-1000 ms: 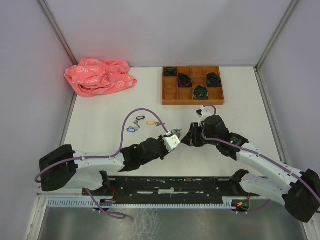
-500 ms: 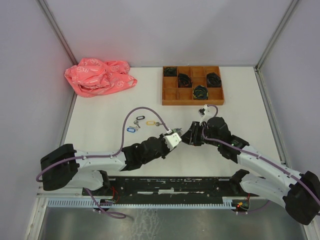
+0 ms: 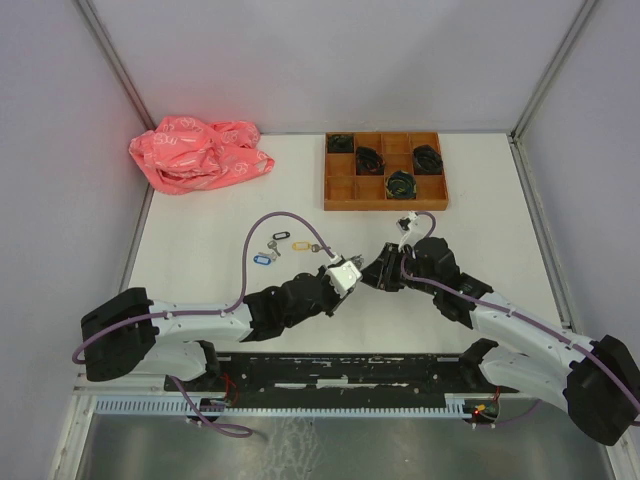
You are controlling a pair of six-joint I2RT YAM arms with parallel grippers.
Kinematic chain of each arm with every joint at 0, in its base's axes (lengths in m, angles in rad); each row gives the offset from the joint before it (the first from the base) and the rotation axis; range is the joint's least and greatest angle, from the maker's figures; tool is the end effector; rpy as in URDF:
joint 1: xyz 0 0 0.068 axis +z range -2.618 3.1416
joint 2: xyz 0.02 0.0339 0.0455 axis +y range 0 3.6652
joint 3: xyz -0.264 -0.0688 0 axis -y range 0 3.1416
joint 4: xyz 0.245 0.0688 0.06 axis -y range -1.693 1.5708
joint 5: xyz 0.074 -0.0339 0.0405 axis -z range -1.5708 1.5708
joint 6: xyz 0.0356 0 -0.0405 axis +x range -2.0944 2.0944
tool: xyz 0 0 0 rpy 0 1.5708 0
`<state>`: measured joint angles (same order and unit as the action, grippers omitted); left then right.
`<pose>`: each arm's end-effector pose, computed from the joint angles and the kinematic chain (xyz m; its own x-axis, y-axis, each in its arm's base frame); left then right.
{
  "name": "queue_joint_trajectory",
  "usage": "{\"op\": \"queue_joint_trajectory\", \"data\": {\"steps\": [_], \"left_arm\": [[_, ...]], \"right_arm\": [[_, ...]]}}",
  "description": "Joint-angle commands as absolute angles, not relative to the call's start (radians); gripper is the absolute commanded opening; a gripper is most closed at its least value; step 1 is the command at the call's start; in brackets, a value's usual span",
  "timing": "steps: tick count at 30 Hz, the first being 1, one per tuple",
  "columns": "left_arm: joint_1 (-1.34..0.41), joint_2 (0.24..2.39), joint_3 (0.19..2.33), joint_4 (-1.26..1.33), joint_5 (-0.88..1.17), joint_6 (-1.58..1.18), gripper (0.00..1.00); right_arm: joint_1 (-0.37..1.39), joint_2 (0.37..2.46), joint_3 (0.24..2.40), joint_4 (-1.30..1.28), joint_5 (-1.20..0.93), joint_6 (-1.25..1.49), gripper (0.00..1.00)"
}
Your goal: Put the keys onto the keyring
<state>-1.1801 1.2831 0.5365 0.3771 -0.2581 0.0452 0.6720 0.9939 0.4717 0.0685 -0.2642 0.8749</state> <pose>0.1100 -0.2432 0.2051 -0.1011 0.3602 -0.9274 0.8088 0.5726 0.1342 0.1630 0.1415 0.2171 -0.8221 0.2927 -0.4884 -0.2398 0.6000 0.7632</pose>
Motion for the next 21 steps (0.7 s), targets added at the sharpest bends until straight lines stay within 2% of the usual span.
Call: {"op": "queue_joint_trajectory", "data": {"steps": [1,5,13,18,21], "left_arm": [[-1.184,1.279,0.566,0.493,-0.233,-0.009,0.03],[-1.185,1.284,0.56,0.521,-0.224,-0.031,0.03],[-1.184,1.28,0.531,0.587,-0.222,-0.081,0.03],[-1.185,1.276,0.521,0.606,-0.223,-0.089,0.03],[-1.184,1.276,0.516,0.613,-0.231,-0.094,0.04]], "right_arm": [[0.669,0.99,0.456,0.209,-0.274,0.895,0.29],[0.669,0.983,0.449,0.257,-0.292,0.895,0.28],[0.668,0.964,0.454,0.276,-0.283,0.827,0.13],[0.667,0.969,0.498,0.194,-0.278,0.734,0.01],[0.666,0.969,0.561,0.091,-0.257,0.647,0.01]]}}
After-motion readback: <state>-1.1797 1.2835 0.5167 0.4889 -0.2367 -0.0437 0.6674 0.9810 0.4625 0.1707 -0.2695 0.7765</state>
